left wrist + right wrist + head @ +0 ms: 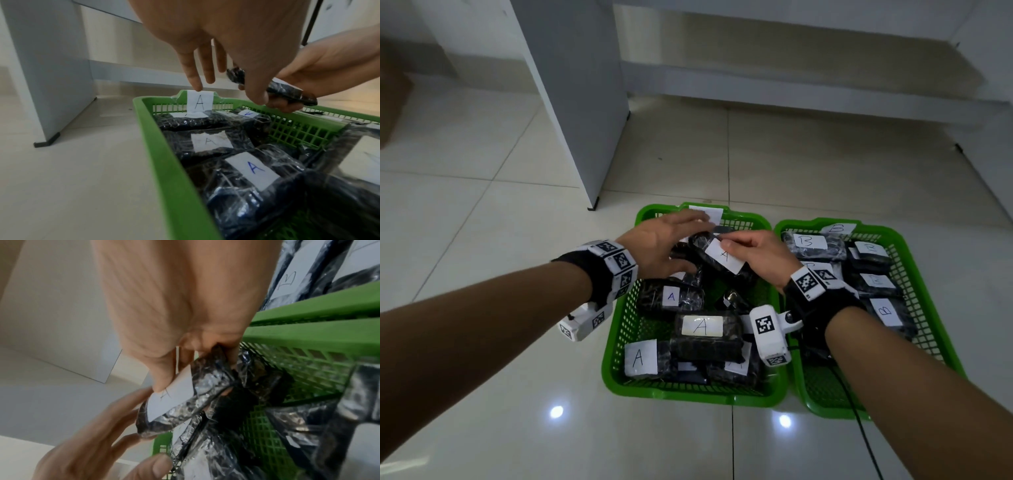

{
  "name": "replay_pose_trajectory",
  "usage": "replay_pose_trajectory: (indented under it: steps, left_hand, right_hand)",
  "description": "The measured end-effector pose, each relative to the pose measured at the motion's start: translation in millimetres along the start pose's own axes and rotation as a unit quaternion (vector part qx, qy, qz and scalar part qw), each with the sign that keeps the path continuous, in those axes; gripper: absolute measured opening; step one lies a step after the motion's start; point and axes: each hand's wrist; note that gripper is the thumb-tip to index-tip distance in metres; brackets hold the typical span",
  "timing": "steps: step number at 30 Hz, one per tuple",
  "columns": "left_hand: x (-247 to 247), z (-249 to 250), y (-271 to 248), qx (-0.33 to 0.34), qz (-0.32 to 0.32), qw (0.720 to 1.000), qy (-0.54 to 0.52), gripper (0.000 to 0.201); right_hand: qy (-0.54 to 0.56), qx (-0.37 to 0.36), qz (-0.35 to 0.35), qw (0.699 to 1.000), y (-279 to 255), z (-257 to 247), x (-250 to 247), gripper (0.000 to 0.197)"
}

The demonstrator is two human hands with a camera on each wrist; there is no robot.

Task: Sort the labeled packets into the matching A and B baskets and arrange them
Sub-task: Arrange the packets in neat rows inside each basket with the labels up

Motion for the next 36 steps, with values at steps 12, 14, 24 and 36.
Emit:
replay_pose_trajectory:
  steps: [12, 14, 24, 36]
  left_hand:
    - [-1.6, -38.0, -29.8, -0.138, -0.007, 0.982, 0.127, 0.066]
    - [-0.1, -38.6, -32.8, -0.147, -0.013, 0.98, 0.133, 0.064]
    - [3.6, -32.8, -19.8, -0.19, -0.044, 0.961, 0.194, 0.035]
    - [6.3, -30.7, -21.1, -0.161, -0.065, 0.971, 0.165, 0.036]
  right_hand:
    - [-0.28, -0.084, 0.033, 0.956, 18.6, -13.1, 36.9, 0.046]
    - [-0.306, -0.08, 0.037, 0.948, 26.1, -10.8, 44.0, 0.042]
    - [-0.313, -0.07, 0.044, 0.946, 45.7, 5.0, 45.6, 0.053]
    - [-0.343, -0.078, 0.0, 0.936, 41.3, 6.4, 40.3, 0.046]
Point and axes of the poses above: each hand's wrist, its own y-axis towards the middle knuckle, its own x-axis out of the palm, z = x × y, and after that the axes turned 7 degrees about -z, right-handed
